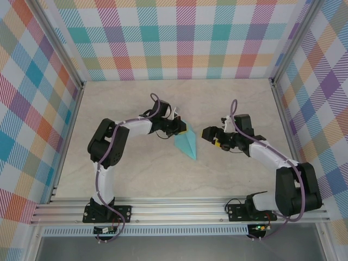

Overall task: Fold a paper plane with a square sheet of paper (fold left side to right side)
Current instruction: Turn over the paper at the center of the table.

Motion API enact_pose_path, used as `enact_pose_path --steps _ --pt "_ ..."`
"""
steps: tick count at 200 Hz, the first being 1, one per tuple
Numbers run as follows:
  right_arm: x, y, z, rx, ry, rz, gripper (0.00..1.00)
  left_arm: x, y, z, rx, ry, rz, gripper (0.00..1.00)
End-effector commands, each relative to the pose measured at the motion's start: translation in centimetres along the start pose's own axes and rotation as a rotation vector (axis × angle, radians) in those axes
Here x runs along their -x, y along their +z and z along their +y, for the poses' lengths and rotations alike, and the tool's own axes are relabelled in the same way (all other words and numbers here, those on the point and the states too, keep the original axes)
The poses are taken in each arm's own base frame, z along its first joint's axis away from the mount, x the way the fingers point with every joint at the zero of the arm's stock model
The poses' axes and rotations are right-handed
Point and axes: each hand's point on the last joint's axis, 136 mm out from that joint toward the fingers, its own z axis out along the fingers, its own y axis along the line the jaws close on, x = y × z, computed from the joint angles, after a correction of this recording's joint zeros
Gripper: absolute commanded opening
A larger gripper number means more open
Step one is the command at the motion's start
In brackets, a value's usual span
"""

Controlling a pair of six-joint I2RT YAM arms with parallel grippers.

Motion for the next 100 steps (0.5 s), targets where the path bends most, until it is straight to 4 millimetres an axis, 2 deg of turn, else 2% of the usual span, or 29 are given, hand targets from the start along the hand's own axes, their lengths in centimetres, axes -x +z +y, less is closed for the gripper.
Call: enact_pose_path --steps 1,31,48,73,100 --pt "1.8 -2.1 4.0 0.2 -0.036 -0.06 1.0 3.6 -6.4 -9.4 -0.119 0.221 -0.15 0.0" --pt "2.8 -4.2 8.4 0.375 -0.135 -0.067 1.0 5.1 -11.8 -15.5 -0.149 0.356 -0.262 0.02" --pt "3.2 -5.2 10.9 0.469 -0.199 -0.067 1.0 5.6 -14.0 -18.6 -0.19 0.407 -0.303 0.02" --pt "3.6 -6.2 13.1 0.542 -0.25 -0.055 1.0 5.6 -16.0 -22.1 -0.256 0.455 -0.328 0.03" --pt "3.5 -6.4 14.8 0.582 -0.274 -0.032 1.0 5.4 -17.0 -23.9 -0.312 0.469 -0.332 0.04"
